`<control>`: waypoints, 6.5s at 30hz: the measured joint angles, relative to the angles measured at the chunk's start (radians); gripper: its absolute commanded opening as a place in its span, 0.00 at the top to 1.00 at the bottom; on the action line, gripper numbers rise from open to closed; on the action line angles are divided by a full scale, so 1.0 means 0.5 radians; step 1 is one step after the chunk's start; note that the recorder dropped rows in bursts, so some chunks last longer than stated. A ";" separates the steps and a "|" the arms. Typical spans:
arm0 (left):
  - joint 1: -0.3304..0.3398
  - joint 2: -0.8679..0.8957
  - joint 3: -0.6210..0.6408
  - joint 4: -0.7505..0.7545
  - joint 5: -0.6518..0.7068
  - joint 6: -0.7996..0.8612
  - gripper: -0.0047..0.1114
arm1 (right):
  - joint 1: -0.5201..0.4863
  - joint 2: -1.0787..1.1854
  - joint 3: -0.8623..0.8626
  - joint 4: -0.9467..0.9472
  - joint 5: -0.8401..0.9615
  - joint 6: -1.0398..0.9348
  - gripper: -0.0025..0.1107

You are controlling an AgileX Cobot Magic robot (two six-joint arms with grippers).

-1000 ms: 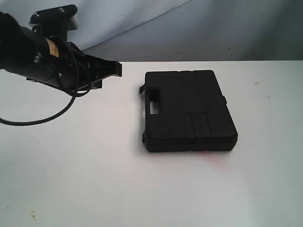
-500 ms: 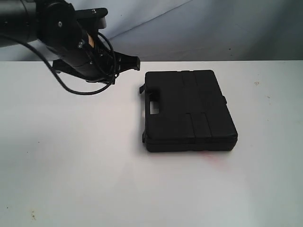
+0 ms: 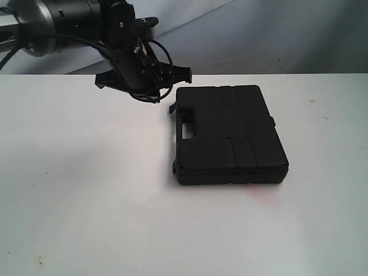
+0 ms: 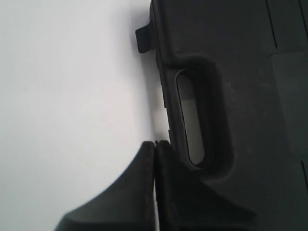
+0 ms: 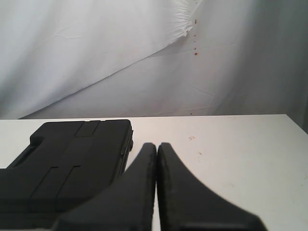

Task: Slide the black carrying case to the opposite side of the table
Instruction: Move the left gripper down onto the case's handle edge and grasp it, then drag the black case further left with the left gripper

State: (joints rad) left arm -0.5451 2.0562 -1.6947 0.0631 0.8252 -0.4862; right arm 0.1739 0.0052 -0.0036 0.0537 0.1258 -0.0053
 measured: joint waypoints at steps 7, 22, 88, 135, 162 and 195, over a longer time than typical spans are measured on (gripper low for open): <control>0.000 0.226 -0.270 -0.107 0.113 0.000 0.96 | 0.000 0.000 0.000 0.000 0.000 0.000 0.98; 0.000 0.681 -0.827 -0.160 0.354 0.019 0.96 | 0.000 0.000 0.000 0.000 0.000 0.000 0.98; 0.059 0.956 -0.834 -0.267 0.210 0.177 0.96 | 0.000 0.000 0.000 0.000 0.000 0.000 0.98; 0.637 0.333 0.354 -0.146 -0.208 0.538 0.96 | 0.000 0.000 0.000 0.000 0.000 0.000 0.98; 0.903 0.204 0.588 0.026 -0.293 0.638 0.96 | 0.000 0.000 0.000 0.000 0.000 0.000 0.98; 0.903 0.192 0.592 0.086 -0.362 0.659 0.57 | 0.000 0.000 0.000 0.000 0.000 0.000 0.98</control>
State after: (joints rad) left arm -0.0934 2.1522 -1.3985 0.1062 0.6442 -0.1568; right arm 0.1739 0.0052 -0.0036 0.0537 0.1258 -0.0053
